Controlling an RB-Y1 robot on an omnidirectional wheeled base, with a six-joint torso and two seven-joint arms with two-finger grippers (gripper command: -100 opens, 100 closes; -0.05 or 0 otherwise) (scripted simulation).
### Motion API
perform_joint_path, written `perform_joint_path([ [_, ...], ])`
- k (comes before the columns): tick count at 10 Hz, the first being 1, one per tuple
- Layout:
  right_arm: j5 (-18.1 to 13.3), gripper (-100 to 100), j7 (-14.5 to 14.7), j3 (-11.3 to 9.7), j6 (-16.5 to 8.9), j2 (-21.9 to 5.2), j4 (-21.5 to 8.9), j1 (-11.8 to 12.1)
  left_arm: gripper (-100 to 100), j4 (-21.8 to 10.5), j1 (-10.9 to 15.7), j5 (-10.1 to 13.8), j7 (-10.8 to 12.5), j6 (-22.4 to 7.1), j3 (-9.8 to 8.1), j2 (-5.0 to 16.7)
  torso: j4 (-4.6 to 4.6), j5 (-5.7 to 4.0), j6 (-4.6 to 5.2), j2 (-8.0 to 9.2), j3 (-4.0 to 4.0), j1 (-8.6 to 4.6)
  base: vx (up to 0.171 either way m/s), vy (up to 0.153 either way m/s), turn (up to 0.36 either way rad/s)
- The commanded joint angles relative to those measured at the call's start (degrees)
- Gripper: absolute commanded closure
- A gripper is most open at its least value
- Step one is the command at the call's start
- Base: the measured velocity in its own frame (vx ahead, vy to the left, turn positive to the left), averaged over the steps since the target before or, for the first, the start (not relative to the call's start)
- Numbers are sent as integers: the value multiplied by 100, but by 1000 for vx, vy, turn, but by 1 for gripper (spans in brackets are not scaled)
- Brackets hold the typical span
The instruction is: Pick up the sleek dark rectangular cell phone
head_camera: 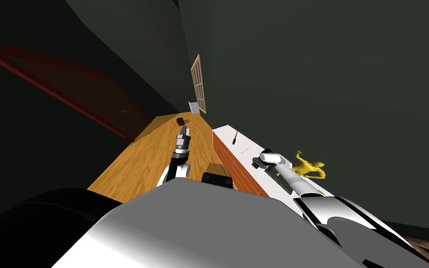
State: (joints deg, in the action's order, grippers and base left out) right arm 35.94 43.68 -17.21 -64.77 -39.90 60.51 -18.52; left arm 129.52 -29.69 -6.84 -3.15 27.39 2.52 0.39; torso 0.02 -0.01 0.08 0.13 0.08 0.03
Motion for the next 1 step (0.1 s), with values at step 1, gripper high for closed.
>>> perform_joint_path([
  [1,0,0,0,0,0,0,0,0,0,0,0,0,0,0,0,0,0,0,0,0,0,0,0,0,0],
])
